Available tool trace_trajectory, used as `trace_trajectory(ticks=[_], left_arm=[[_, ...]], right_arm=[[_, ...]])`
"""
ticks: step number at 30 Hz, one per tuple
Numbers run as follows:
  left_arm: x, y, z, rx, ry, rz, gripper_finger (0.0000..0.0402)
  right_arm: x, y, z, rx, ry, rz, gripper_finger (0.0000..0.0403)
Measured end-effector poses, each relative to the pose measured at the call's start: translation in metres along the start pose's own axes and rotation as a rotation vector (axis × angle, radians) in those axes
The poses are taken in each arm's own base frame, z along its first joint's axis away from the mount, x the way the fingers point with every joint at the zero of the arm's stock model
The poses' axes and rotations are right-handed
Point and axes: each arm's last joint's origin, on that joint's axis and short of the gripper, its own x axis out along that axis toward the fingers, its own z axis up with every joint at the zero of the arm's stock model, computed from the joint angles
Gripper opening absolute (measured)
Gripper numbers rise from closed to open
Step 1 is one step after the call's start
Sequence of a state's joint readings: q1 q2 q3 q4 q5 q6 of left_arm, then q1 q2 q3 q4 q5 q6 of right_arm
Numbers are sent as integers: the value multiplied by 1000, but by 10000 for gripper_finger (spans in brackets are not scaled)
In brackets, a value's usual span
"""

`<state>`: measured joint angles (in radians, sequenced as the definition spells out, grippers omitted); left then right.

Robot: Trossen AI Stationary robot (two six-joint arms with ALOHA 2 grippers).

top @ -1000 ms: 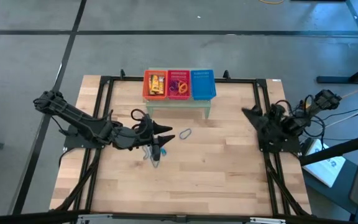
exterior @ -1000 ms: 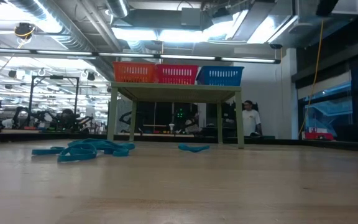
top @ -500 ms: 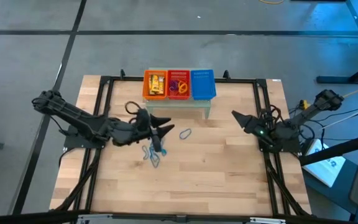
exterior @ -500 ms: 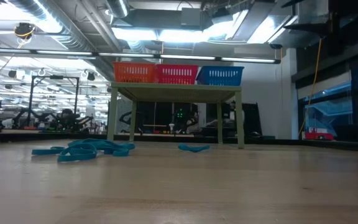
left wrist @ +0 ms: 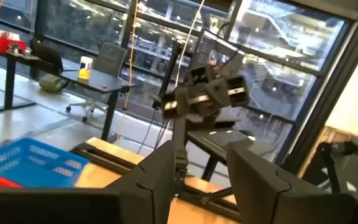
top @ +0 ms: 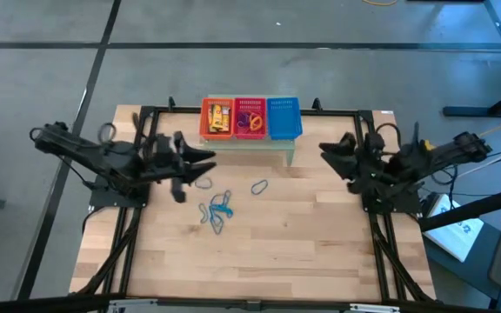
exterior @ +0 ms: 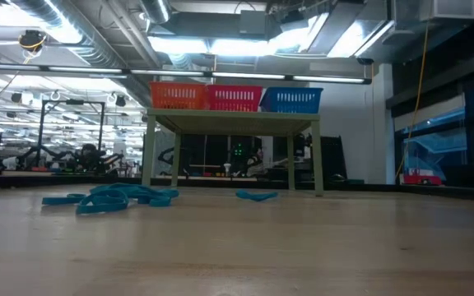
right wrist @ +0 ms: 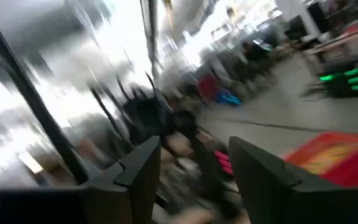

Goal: Pick & Place Office Desk Supplies
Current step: Put the blue rubber band into the blue bin on the shelf

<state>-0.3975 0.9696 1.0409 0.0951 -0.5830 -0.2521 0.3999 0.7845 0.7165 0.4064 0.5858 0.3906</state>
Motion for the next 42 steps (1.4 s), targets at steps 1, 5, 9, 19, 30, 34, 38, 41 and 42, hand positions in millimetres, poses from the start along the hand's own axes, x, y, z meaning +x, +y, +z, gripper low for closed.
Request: trace_trajectory(ticks=[1, 5, 9, 19, 30, 34, 38, 41, 42], left_arm=[[-6, 2, 3, 7, 12, -2, 135], [-30, 11, 7, -19, 96, -17, 132], [-50, 21, 3, -17, 220, -1, 147], [-69, 42, -42, -86, 362, 141, 196], [-81, 53, -145, -281, 250, 139, 200], [-86, 55, -150, -239, 291, 164, 200], [-89, 58, -153, -191, 311, 190, 200], [-91, 60, -155, -174, 327, 199, 200], [-91, 60, -154, -174, 325, 202, 200]], right_arm=[[4, 4, 6, -75, 44, -29, 192], [11, 6, 16, -179, 150, -273, 192], [16, 1, 7, -129, 222, -401, 192], [63, -30, -106, -121, 611, -620, 192], [99, -51, -172, -199, 944, -664, 192], [110, -62, -184, -260, 1075, -699, 192], [123, -67, -190, -306, 1113, -691, 192], [136, -71, -191, -304, 1113, -687, 192], [140, -73, -193, -303, 1116, -685, 192]])
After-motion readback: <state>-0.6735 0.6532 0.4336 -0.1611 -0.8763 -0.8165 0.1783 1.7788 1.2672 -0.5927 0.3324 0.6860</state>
